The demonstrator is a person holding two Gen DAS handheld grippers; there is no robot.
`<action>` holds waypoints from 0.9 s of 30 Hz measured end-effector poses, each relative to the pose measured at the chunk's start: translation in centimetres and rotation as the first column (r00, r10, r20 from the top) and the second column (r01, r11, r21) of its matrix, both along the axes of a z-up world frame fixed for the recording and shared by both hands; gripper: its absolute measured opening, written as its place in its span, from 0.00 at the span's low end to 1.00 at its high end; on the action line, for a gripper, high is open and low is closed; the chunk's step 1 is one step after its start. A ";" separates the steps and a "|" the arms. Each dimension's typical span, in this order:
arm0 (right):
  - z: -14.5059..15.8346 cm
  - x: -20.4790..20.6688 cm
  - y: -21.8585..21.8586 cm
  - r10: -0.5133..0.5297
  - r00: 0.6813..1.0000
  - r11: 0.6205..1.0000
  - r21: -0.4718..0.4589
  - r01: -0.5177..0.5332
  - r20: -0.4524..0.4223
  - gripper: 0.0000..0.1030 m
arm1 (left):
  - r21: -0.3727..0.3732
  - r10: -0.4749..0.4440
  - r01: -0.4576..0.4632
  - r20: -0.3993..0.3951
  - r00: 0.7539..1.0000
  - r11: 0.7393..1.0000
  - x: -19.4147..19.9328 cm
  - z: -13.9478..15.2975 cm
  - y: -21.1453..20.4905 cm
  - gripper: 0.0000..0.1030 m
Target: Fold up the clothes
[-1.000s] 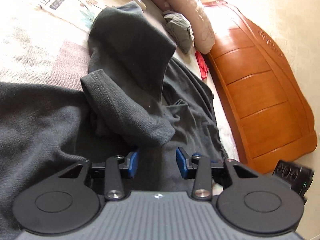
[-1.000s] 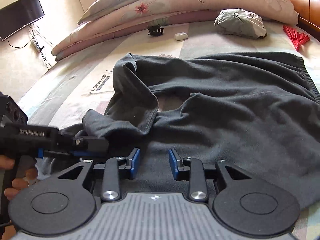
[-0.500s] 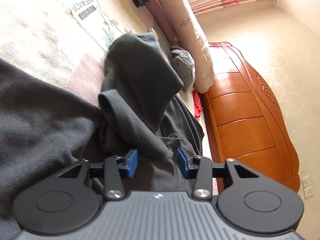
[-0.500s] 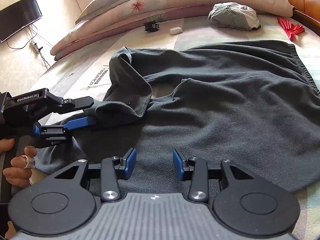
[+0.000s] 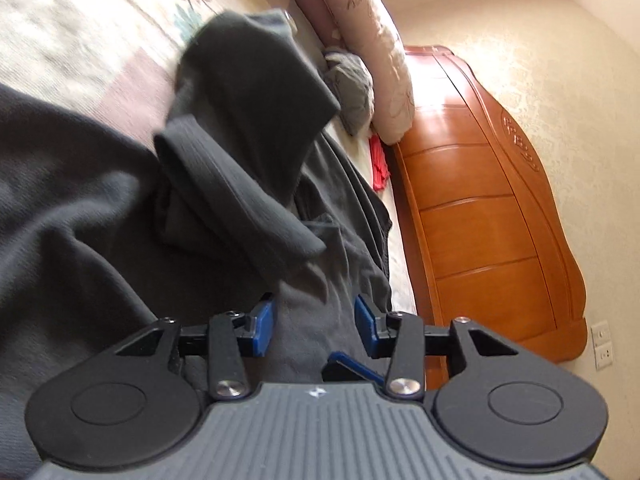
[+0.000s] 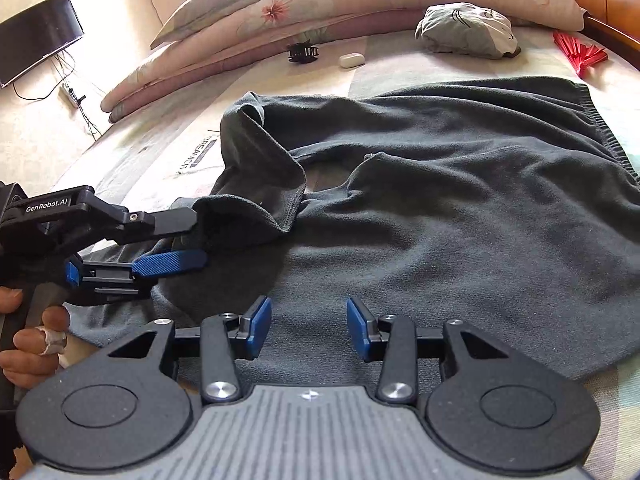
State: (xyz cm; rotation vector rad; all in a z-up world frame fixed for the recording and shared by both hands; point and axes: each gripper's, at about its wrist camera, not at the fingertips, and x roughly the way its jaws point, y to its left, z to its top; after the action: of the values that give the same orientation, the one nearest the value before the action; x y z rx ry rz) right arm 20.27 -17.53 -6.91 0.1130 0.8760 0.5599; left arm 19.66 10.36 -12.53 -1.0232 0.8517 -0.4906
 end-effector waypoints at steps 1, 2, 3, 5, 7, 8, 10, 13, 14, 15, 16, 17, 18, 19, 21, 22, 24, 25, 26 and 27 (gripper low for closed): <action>0.0 0.0 0.0 0.002 1.000 1.000 -0.003 -0.002 0.001 0.46 | -0.005 -0.020 0.020 0.001 1.000 1.000 0.1 -0.1 -0.6 0.41; 0.0 -0.1 0.0 0.002 1.000 1.000 -0.006 -0.002 0.002 0.46 | -0.010 -0.039 0.039 0.003 0.999 0.999 0.3 -0.2 -1.1 0.41; 0.0 -0.1 -0.1 0.000 1.000 1.000 -0.007 0.000 0.002 0.46 | -0.014 -0.059 0.059 0.004 0.998 0.998 0.4 -0.2 -1.7 0.41; 0.1 -0.1 -0.3 -0.007 1.000 1.000 -0.008 0.007 0.003 0.46 | -0.019 -0.042 0.042 0.000 0.999 0.999 0.7 -0.5 -1.9 0.41; 0.0 -0.1 -0.6 -0.014 1.000 1.000 -0.008 0.014 0.002 0.46 | -0.052 0.004 -0.005 -0.014 1.000 0.999 0.9 -1.0 -1.2 0.41; 0.0 -0.1 -0.8 -0.018 1.000 1.000 -0.008 0.018 0.001 0.46 | -0.067 0.036 -0.038 -0.026 0.999 0.997 0.9 -1.2 -0.7 0.41; -0.1 -0.1 -1.0 -0.024 1.000 1.000 -0.009 0.024 0.000 0.46 | -0.094 0.099 -0.103 -0.050 0.994 0.990 0.9 -1.7 0.4 0.41; -0.2 -0.1 -1.2 -0.029 1.000 1.000 -0.005 0.029 -0.002 0.46 | -0.040 0.190 -0.190 -0.018 0.982 0.981 -0.3 -0.8 1.9 0.41; -0.3 -0.1 -1.2 -0.029 1.000 1.000 -0.004 0.029 -0.003 0.46 | -0.019 0.213 -0.213 -0.003 0.977 0.977 -0.7 -0.4 2.4 0.42; -0.3 -0.1 -1.3 -0.030 1.000 1.000 -0.002 0.030 -0.004 0.46 | 0.002 0.234 -0.234 0.013 0.972 0.972 -1.1 0.0 2.8 0.43; -0.4 0.0 -1.1 -0.026 1.000 1.000 -0.002 0.026 -0.004 0.46 | 0.011 0.243 -0.243 0.013 0.970 0.970 -1.2 0.1 3.1 0.44; -0.4 0.0 -0.9 -0.022 1.000 1.000 -0.002 0.022 -0.005 0.46 | 0.016 0.247 -0.247 0.007 0.969 0.969 -1.1 0.0 3.4 0.45; -0.5 0.0 -0.7 -0.017 1.000 1.000 -0.002 0.017 -0.006 0.46 | 0.021 0.251 -0.251 0.001 0.968 0.968 -1.1 0.0 3.7 0.45; -0.6 0.0 -0.5 -0.010 1.000 1.000 -0.003 0.010 -0.006 0.46 | 0.016 0.254 -0.254 -0.006 0.967 0.967 -1.0 -0.1 3.8 0.45; -0.6 -0.1 -0.1 0.002 1.000 1.000 -0.006 -0.003 -0.007 0.46 | -0.007 0.256 -0.256 -0.015 0.967 0.967 -0.5 -0.4 3.8 0.45; -0.6 -0.2 0.0 0.008 1.000 1.000 -0.008 -0.008 -0.006 0.46 | -0.016 0.255 -0.256 -0.017 0.967 0.967 -0.3 -0.4 3.8 0.45; -0.5 -0.4 0.1 0.014 1.000 1.000 -0.012 -0.014 -0.005 0.46 | -0.034 0.257 -0.257 -0.011 0.966 0.966 0.1 -0.5 3.8 0.45; -0.5 -0.4 0.0 0.012 1.000 1.000 -0.014 -0.012 -0.004 0.46 | -0.039 0.257 -0.257 -0.005 0.966 0.966 0.3 -0.4 3.7 0.45; -0.5 -0.4 0.0 0.010 1.000 1.000 -0.015 -0.010 -0.004 0.46 | -0.044 0.257 -0.257 0.000 0.966 0.965 0.5 -0.4 3.7 0.45; -0.5 -0.4 -0.1 0.006 1.000 1.000 -0.014 -0.006 -0.005 0.47 | -0.035 0.254 -0.254 0.002 0.967 0.967 0.7 -0.3 3.6 0.46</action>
State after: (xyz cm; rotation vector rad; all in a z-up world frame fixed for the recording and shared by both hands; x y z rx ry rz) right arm 19.90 -17.68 -7.41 0.0988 0.8852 0.5588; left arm 20.35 14.00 -12.85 -1.1434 0.6953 -0.2910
